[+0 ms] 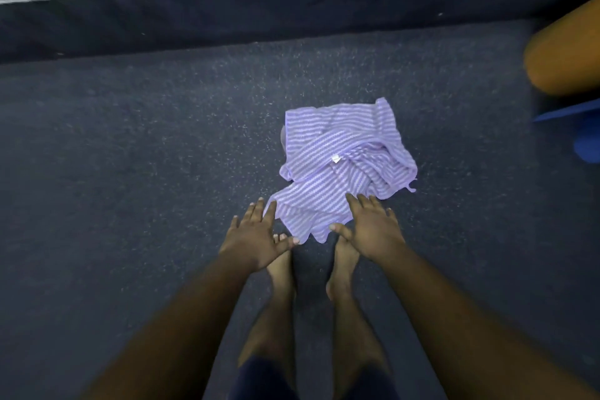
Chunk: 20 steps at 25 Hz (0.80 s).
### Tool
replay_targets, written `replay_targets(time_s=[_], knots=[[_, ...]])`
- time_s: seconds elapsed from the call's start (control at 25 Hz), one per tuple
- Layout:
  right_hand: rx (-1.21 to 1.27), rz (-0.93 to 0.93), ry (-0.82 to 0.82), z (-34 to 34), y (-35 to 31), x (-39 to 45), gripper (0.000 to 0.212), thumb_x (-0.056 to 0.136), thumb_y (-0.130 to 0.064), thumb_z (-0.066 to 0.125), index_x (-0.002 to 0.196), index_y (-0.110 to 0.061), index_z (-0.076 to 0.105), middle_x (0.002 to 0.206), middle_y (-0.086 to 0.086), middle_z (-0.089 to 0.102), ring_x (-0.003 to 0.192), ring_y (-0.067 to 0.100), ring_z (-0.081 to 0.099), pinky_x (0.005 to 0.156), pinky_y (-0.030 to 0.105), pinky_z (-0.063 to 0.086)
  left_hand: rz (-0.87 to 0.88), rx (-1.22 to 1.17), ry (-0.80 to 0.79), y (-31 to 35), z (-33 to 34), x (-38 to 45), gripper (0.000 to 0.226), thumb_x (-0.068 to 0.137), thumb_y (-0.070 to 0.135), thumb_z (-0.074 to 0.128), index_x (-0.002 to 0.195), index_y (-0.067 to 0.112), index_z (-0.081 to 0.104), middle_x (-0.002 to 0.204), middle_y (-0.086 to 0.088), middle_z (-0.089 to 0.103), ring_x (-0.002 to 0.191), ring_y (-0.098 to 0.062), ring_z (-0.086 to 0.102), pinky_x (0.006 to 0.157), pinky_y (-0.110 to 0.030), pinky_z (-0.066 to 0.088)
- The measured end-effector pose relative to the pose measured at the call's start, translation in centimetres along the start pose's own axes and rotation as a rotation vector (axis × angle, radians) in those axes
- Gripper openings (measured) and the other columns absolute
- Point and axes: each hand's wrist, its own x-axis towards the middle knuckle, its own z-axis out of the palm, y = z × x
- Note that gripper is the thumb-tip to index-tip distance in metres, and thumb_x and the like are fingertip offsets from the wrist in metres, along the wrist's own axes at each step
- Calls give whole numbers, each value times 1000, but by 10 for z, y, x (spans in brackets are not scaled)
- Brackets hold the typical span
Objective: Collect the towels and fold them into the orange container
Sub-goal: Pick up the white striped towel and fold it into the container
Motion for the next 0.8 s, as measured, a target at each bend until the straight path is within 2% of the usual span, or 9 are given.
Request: replay_targets(time_s=[0.12,0.28,0.44,0.48,0.52,0.6,0.68,0.76,0.8], knots=[[-68,-39,-2,32,21,106,85,96,-69,42,162,-21,17,165,6,28,151,29,24,118,52,27,-37,5,2,-27,24,94,105,88,82,38,163,25,-6,172,-4,-7,158,-22,-4,126,-50,7],[-183,-49,56,67,46,231,75,103,-54,44,162,-17,15,147,11,52,133,35,47,103,47,41,-73,8,-50,-47,65,202,106,85,85,34,162,26,-9,171,-1,-12,158,-20,-8,127,-49,5],[-335,54,128,80,67,326,78,102,-30,51,162,-21,3,127,13,62,123,37,54,101,48,42,-43,16,-78,-49,103,270,104,87,84,34,162,28,-11,171,-2,-13,158,-21,-8,127,-49,5],[-377,96,129,81,72,338,76,100,-25,52,162,-21,9,125,13,62,123,36,54,102,48,41,-32,15,-83,-47,108,278,103,87,84,34,161,29,-12,171,-2,-13,158,-21,-8,127,-49,5],[-399,118,148,84,76,348,66,98,-20,52,158,-19,23,125,13,62,122,36,54,102,47,41,-23,11,-89,-47,113,285,103,87,83,34,161,30,-13,171,-2,-13,158,-21,-8,127,-50,6],[-418,95,213,86,81,352,39,96,-13,49,135,-13,52,120,14,65,117,36,56,99,45,41,-10,20,-106,-44,116,288,104,86,84,34,161,30,-14,171,-2,-13,158,-21,-8,127,-50,6],[-398,38,237,87,82,335,27,96,-14,48,120,-12,60,114,14,68,112,36,59,93,44,43,-5,45,-111,-39,111,276,105,86,85,33,161,29,-14,171,-2,-13,158,-22,-8,127,-50,5],[-273,12,208,85,83,303,26,101,-30,49,118,-13,59,112,12,67,109,36,60,88,43,44,-21,48,-113,-32,97,253,105,86,85,33,162,27,-12,171,-2,-12,158,-21,-8,126,-50,5],[-182,21,176,83,83,283,32,102,-41,49,116,-14,58,110,11,67,107,36,61,86,43,45,-31,49,-120,-28,89,240,104,87,84,33,162,27,-12,171,-2,-12,158,-21,-8,126,-49,5]])
